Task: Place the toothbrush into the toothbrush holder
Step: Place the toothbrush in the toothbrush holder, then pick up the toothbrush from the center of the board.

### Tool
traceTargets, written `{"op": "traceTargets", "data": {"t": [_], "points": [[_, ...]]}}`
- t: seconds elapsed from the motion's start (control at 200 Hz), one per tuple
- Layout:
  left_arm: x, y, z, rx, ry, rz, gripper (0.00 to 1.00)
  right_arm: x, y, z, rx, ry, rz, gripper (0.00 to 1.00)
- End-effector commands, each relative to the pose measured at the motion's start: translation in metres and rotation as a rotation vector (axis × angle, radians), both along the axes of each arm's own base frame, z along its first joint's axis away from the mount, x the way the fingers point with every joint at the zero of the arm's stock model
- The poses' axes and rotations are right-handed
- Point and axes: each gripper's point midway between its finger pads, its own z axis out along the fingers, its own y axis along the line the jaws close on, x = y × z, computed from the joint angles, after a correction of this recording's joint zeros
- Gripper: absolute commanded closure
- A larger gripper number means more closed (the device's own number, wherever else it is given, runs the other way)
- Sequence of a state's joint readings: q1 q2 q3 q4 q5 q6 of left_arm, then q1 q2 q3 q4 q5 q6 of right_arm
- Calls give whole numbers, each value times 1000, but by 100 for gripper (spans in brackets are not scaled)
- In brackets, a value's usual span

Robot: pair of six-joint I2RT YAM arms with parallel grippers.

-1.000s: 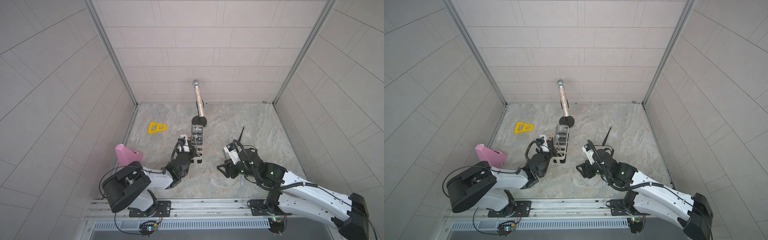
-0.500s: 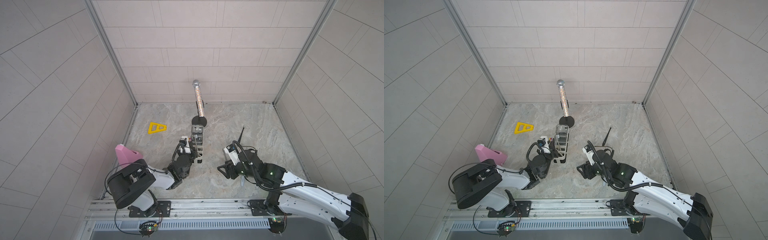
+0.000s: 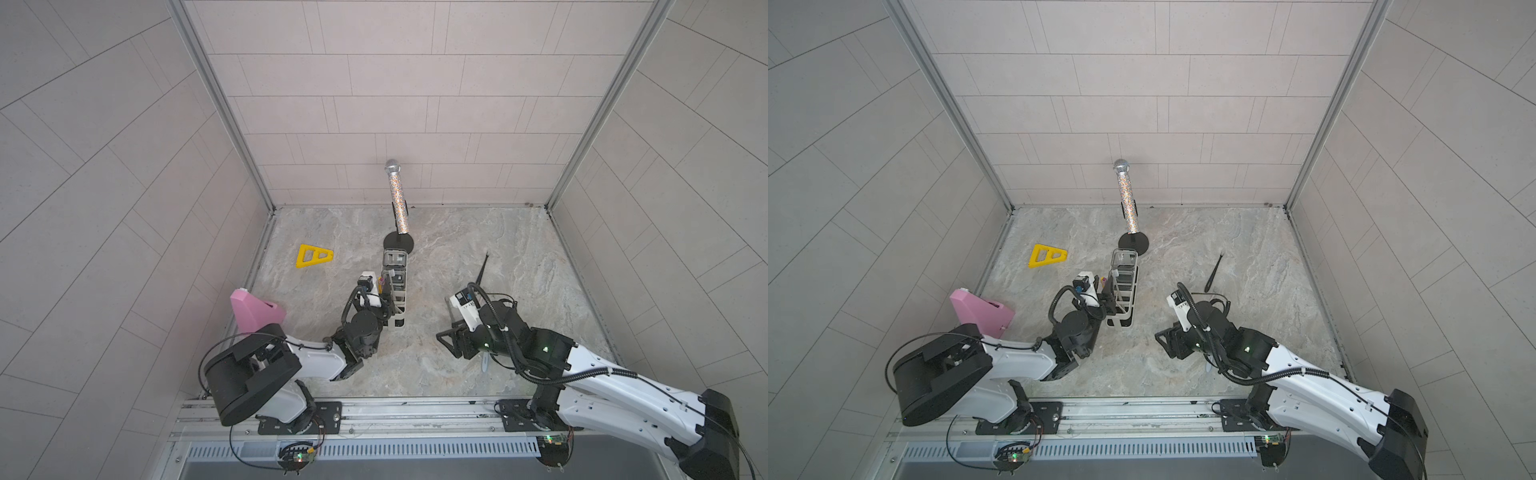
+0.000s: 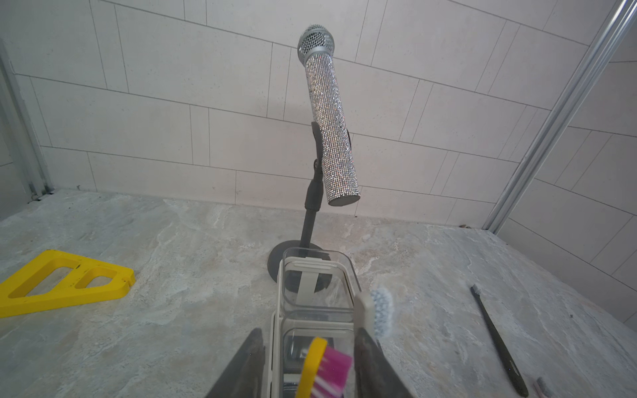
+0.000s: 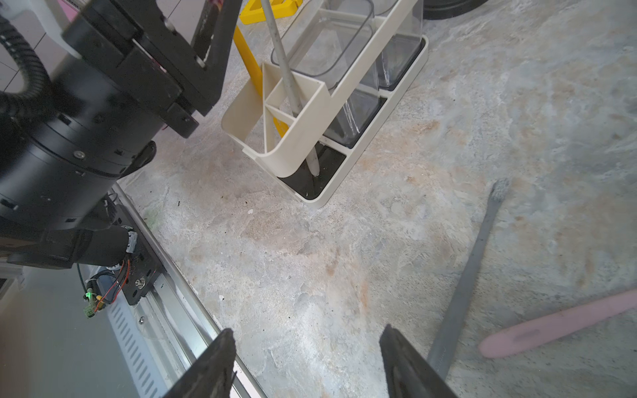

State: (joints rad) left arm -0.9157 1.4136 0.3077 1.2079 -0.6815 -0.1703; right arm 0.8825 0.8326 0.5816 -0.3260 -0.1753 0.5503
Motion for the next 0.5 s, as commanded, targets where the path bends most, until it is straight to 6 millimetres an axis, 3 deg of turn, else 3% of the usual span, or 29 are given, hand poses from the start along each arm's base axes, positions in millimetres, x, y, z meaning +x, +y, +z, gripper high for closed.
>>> {"op": "traceTargets", "data": {"t": [0.0,0.2,0.495], "points": [[-1,1,7,-4,16,7,46,1,-8,2,-19,-12,-20,31],[-7,6,26,-45,64,-3,32,6,-21,-4,-84,7,-57,29],[-29,31,49,-103,199,-3,25,19,-48,-63,-237,196,-154,29]]}}
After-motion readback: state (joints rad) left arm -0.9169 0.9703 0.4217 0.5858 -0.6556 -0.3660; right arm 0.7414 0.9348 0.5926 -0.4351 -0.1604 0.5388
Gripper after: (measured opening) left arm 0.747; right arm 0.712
